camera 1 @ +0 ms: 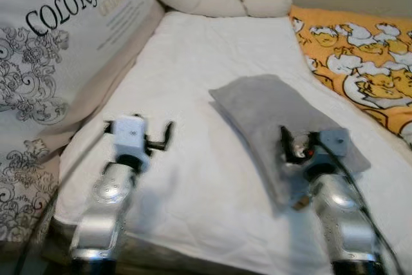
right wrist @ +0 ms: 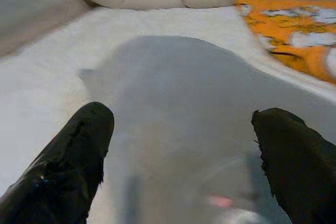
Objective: Clean up the room
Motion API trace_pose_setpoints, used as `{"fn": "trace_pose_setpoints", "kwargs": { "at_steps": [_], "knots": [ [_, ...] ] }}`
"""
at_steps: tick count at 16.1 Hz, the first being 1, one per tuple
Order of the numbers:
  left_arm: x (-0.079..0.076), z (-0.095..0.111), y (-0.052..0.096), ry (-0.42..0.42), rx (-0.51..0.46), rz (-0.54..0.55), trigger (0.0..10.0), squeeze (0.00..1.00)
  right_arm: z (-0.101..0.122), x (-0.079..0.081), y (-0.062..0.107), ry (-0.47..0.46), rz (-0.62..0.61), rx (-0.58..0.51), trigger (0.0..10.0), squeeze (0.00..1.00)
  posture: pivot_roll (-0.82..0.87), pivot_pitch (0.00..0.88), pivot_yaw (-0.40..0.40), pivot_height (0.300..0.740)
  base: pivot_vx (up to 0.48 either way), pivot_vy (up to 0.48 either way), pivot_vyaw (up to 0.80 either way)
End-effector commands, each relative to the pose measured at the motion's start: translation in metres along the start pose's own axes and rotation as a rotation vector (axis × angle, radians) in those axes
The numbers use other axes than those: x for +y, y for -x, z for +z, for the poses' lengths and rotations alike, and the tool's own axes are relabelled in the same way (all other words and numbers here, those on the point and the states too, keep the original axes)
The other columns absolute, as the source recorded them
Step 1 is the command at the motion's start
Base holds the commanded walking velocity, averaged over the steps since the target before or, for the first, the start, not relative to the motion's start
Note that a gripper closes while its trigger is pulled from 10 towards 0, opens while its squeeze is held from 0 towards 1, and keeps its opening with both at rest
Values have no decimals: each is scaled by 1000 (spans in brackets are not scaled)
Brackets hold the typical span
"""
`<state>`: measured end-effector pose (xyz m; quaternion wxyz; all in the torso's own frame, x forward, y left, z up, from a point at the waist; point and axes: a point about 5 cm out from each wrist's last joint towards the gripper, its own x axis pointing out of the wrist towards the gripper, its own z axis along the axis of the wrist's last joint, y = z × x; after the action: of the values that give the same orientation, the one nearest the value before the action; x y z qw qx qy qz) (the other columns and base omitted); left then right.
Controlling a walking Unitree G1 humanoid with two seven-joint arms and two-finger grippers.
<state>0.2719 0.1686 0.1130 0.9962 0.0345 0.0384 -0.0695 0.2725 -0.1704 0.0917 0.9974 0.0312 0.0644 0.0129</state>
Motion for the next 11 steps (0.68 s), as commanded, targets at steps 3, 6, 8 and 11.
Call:
{"fn": "trace_pose_setpoints", "kwargs": {
  "at_steps": [3,6,8,11],
  "knots": [
    [-8,4,-3,10,-20,-25,10000,0,2,-11,2,15,-31,-5,10000,0,153,0,23,740,290,0,0],
    [-9,4,-5,17,-24,-27,10000,0,3,-12,2,15,-36,-11,10000,0,143,0,28,740,192,0,0],
    [-11,2,-5,4,-17,-47,10000,0,3,-14,2,20,-45,-13,10000,0,134,0,34,740,0,0,0],
    [-15,0,-6,-5,-9,-76,10000,0,4,-17,3,25,-61,-17,10000,0,120,0,43,740,0,0,0]
  ]
}}
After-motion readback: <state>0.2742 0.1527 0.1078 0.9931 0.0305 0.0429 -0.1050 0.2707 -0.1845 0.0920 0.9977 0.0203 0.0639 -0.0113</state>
